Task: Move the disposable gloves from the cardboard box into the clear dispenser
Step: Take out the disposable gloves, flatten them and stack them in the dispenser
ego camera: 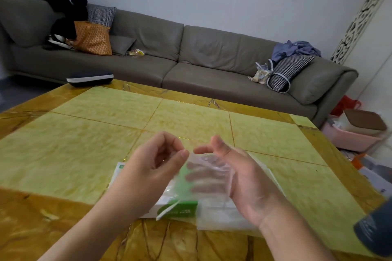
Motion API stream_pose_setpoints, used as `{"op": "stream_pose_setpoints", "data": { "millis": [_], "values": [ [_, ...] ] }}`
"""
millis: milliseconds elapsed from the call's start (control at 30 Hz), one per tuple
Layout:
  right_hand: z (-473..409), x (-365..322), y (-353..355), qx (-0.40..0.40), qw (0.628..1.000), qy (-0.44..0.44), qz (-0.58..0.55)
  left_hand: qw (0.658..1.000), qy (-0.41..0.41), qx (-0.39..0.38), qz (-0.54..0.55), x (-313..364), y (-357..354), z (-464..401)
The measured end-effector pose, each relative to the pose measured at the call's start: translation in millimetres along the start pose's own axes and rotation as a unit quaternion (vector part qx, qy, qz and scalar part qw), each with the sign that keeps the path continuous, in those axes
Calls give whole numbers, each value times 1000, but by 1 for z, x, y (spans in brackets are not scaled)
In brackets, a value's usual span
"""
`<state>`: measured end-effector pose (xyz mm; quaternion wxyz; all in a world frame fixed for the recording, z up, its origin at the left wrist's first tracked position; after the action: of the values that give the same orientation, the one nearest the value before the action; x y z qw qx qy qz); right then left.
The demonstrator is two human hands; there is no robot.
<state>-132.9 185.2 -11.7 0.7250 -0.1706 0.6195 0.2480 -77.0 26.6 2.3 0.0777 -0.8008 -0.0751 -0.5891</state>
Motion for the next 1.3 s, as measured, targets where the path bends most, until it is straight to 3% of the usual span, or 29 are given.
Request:
{"op": "stream_pose_setpoints", "data": {
  "millis": [133,233,400,600,767,1000,1167,1300],
  "values": [
    [1,-1,18,102,991,12,85,1000,7,11,26,-3,1,-1],
    [3,-3,31,136,984,34,109,998,28,25,46,-4,7,-1],
    [5,-7,46,146,986,55,56,997,78,4,29,-1,15,-2],
    [-1,-3,38,114,988,74,69,968,228,-97,-29,-19,-1,10],
    [-2,-1,29,93,991,67,75,976,192,-106,8,-17,-10,7],
    [0,8,7,10,1000,19,-1,985,137,61,87,-18,12,0],
    [-1,9,15,86,995,31,28,968,140,126,168,-26,22,-2],
    [-1,7,15,75,996,42,18,961,147,154,178,-32,34,-3]
  ]
}}
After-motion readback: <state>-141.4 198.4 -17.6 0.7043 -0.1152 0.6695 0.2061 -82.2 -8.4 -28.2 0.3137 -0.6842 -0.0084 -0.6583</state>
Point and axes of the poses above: each hand's wrist, its own z-axis away from the middle knuckle, its own y-axis out of the back of the hand, x = y × z, the point moved 8 cm from there along -z, towards the middle knuckle, and after that the axes turned 12 degrees about z, right-handed, at the moved point
